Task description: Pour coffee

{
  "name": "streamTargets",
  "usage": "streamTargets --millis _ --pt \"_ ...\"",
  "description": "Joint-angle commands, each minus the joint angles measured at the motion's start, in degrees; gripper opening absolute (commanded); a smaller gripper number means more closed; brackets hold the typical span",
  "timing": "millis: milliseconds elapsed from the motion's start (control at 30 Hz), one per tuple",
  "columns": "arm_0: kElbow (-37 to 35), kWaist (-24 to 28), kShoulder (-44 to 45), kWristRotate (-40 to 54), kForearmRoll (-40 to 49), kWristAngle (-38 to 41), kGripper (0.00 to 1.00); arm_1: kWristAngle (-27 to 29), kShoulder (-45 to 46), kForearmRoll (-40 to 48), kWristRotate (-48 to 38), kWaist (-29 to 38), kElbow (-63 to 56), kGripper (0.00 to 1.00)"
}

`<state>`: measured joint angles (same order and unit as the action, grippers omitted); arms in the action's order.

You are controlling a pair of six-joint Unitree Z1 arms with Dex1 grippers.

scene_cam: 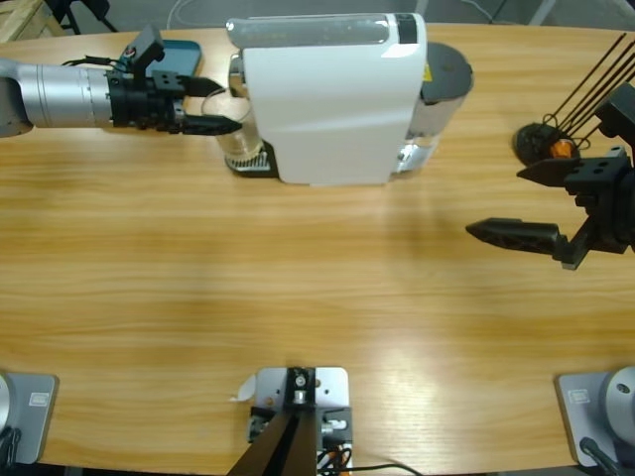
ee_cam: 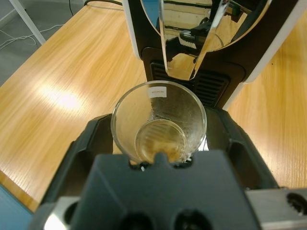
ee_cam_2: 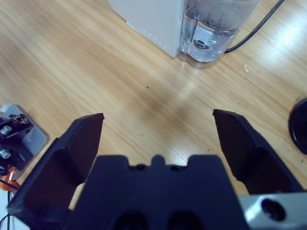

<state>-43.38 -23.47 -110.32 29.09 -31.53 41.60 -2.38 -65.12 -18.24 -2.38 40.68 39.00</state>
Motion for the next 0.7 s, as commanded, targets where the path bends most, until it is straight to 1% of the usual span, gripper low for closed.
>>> streamTargets --millis 33,267,400,567,633,700 --pt "1.2 -0.4 -2.0 0.4 0.8 -0.1 0.000 -0.1 -0.6 0.5 0.4 -0.1 -1.9 1.000" --pt "2.5 -0.2 -1.5 1.4 0.4 0.6 0.000 -0.1 -0.2 0.6 0.4 -0.1 -2.0 1.000" --pt "4.6 1.2 2.0 1.3 0.4 0.6 0.000 -0.1 -0.1 0.6 0.4 -0.1 -2.0 1.000" --pt "7.0 6.2 7.3 0.2 0.4 1.6 0.000 -0.1 0.0 0.6 0.4 -0.1 -2.0 1.000" --pt "7.5 9.1 10.0 -0.9 0.4 1.4 0.000 0.0 0.4 0.6 0.4 -0.1 -2.1 1.000" --pt "7.3 11.6 12.4 -2.7 0.1 -2.7 0.000 0.2 0.4 0.6 0.4 -0.1 -2.1 1.000"
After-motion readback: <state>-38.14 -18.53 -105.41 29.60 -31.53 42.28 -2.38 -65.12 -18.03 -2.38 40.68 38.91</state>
